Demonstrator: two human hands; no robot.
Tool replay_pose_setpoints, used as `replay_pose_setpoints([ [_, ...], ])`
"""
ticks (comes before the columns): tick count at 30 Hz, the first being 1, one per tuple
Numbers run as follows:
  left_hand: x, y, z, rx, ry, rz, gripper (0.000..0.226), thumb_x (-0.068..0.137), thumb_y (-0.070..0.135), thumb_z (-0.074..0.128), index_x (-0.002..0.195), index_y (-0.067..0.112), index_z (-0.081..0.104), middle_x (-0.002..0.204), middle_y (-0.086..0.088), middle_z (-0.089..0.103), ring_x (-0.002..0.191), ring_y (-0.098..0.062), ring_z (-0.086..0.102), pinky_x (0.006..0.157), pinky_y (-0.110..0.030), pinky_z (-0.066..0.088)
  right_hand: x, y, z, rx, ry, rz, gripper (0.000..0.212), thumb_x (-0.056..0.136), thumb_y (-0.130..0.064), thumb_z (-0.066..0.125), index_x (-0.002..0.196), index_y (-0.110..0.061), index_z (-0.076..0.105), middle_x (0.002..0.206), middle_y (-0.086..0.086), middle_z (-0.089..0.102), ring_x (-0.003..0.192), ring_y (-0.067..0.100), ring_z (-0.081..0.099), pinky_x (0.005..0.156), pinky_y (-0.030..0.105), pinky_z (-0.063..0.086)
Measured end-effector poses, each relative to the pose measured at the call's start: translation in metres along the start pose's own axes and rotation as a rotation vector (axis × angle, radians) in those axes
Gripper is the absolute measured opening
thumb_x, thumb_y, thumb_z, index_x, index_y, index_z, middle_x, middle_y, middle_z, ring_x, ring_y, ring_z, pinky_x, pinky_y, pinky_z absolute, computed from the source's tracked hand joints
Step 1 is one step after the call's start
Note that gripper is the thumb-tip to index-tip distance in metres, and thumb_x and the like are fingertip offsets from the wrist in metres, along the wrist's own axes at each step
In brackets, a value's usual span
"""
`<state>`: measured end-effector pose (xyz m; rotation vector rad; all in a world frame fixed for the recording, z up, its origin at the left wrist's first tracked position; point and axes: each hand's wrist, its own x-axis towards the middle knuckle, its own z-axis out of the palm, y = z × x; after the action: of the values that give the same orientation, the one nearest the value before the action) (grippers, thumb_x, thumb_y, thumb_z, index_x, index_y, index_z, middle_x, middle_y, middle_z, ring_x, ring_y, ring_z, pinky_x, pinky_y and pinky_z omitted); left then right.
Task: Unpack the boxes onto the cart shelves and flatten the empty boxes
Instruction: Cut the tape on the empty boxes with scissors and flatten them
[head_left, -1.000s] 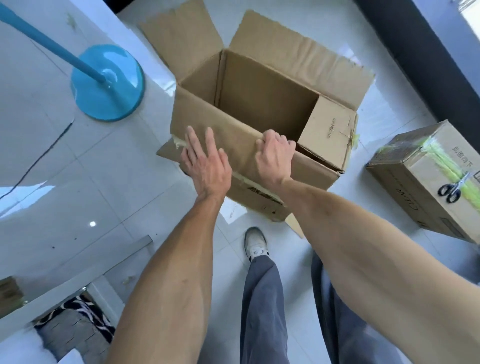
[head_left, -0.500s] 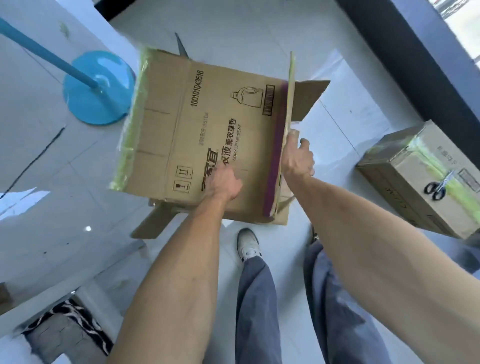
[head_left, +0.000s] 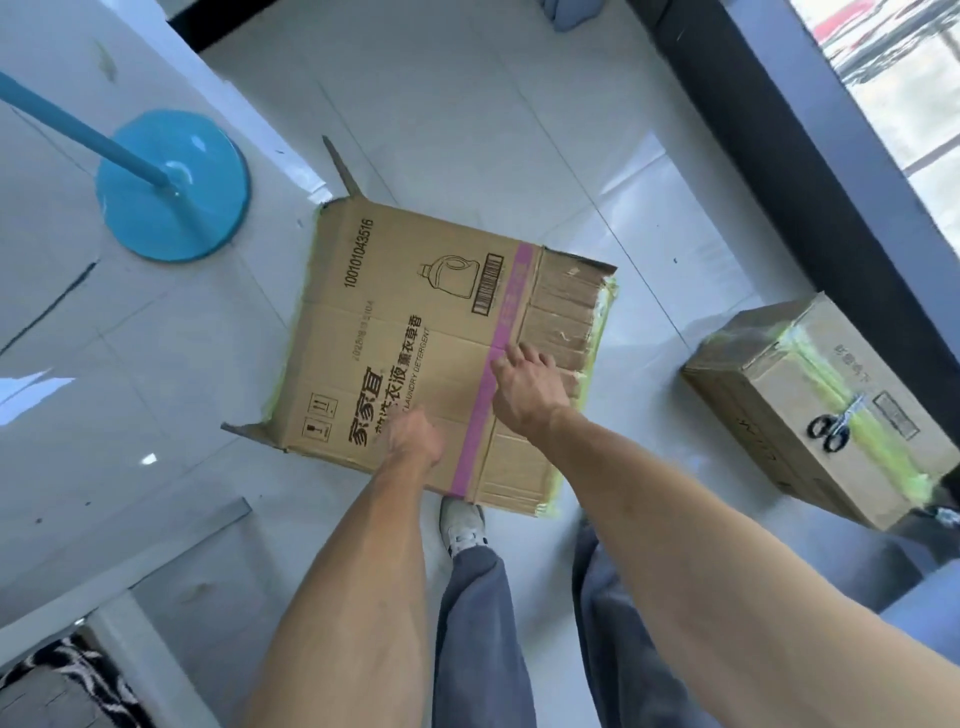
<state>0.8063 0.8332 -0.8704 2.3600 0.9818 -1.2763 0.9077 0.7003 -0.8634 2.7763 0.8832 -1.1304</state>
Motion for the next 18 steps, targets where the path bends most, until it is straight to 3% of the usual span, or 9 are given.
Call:
replay_pose_setpoints([
  [5,0.041,-0.013,0.041,0.046,-0.06,-0.096,0.032,0.098,0.016,0.05,0.126,0.004,0.058,0.129,-0.017,0.059,0.115,-0.029,0.058,0.092,-0.034,0.048,0.028,-0.016,0.049,-0.051,-0.19,-0.102,0.043,0.095,-0.02,0.04,0.136,-0.014,0.05,0.142,0.013,0.044,0.133,0.03,0.04,0.108,0.043,0.036],
  [8,0.05,-0.02,0.081,0.046,-0.071,-0.111,0.048,0.094,0.021,0.055,0.138,0.007,0.045,0.137,-0.019,0.051,0.117,-0.029,0.057,0.093,-0.036,0.046,0.033,-0.026,0.095,-0.016,-0.292,-0.047,0.042,0.097,-0.016,0.037,0.137,-0.012,0.046,0.137,0.013,0.049,0.124,0.03,0.05,0.101,0.041,0.042],
  [11,0.063,-0.013,0.098,-0.036,-0.093,-0.103,0.059,0.091,0.026,0.059,0.142,0.005,0.036,0.14,-0.028,0.046,0.12,-0.034,0.056,0.092,-0.038,0.046,0.042,-0.031,0.119,-0.014,-0.282,0.029,0.052,0.096,-0.019,0.041,0.145,-0.01,0.031,0.149,0.02,0.035,0.138,0.034,0.034,0.107,0.045,0.035],
  [14,0.086,-0.011,0.086,-0.071,-0.069,0.049,0.065,0.086,0.026,0.061,0.142,0.019,0.029,0.155,-0.03,0.015,0.143,-0.04,0.024,0.105,-0.045,0.035,0.064,-0.034,0.12,0.024,-0.323,0.17,0.071,0.097,-0.037,0.047,0.153,-0.013,0.011,0.161,0.024,-0.002,0.149,0.037,0.003,0.116,0.05,0.022],
  [16,0.111,-0.01,0.062,-0.014,-0.076,0.171,0.072,0.087,0.022,0.056,0.15,0.025,0.023,0.162,-0.018,0.002,0.149,-0.034,0.007,0.113,-0.048,0.025,0.095,-0.024,0.11,0.047,-0.3,0.268,0.065,0.1,-0.033,0.038,0.155,-0.017,0.009,0.161,0.024,-0.008,0.149,0.038,-0.001,0.115,0.05,0.02],
  [18,0.14,-0.009,0.035,0.02,-0.111,0.213,0.074,0.09,0.02,0.053,0.155,0.027,0.018,0.164,-0.013,-0.002,0.15,-0.033,0.005,0.116,-0.05,0.019,0.126,-0.007,0.094,0.048,-0.273,0.297,0.056,0.1,-0.026,0.036,0.152,-0.02,0.016,0.16,0.025,-0.003,0.148,0.039,0.005,0.113,0.05,0.024],
])
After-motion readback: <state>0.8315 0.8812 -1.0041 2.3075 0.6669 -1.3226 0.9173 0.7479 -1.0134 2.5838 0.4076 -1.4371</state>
